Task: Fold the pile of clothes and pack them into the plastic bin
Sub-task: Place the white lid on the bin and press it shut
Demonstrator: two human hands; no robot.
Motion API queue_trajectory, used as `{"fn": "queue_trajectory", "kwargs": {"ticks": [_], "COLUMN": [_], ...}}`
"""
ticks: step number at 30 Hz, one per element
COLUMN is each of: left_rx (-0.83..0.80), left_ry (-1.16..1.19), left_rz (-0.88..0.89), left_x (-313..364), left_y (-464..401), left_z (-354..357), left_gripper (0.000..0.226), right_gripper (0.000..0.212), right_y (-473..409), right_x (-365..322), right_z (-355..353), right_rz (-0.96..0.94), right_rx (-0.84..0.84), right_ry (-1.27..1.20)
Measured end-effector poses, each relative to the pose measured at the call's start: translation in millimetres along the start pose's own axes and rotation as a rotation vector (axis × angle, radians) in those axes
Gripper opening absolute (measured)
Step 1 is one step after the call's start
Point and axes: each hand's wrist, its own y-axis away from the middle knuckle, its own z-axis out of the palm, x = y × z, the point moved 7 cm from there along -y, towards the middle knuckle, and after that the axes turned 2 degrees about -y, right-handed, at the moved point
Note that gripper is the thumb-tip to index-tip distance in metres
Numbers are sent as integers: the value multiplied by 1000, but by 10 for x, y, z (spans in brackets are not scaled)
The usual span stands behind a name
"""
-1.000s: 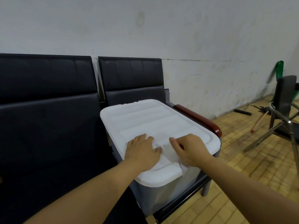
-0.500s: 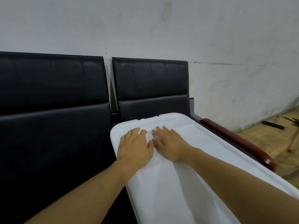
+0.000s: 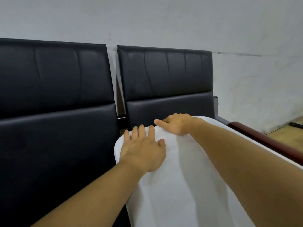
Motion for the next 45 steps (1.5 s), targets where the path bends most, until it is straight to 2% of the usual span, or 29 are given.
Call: {"fn": "queue_trajectory", "kwargs": {"ticks": [4,11,17,24,29,32,35,37,40,45], "left_rx": [-2,11,7,18,87,161,244,301,275,312], "left_ry": [-12,-18,-24,-6,60,96,169,366,716,992], "left_rz": [6,1,-7,2,-25,-49,-53,-81,-156,-270], "left_x": [7,-4,-9,-14,-40,-54,-95,-210,-427,-774], "left_y": [-26,-8,12,5,41,106,250,413,833,1862], "left_z": [13,-4,-3,2,-34,-128,-284,-344,-345,-426], "left_gripper": [66,66,66,66,68,61,46,37,33,24], "right_gripper": [75,56,63,70,91,70,53,54,60,56], "right_y": [-39,37,86,157,244,261,324,484,895,1790], "right_x": [16,17,7,-12,-49,-91,-167,-279,-445,-842], "right_z": [23,-76,-138,-195,-243,-192,-79,-3,140,229], "right_rz": [-49,-167,-148,-153,-169,-143,-121,-142,-130,-170], "right_rx": [59,325,391,477,571,491,305,264,200,117], "right_ry": [22,-155,-139,21,29,81,-74,-78,-102,-188]}}
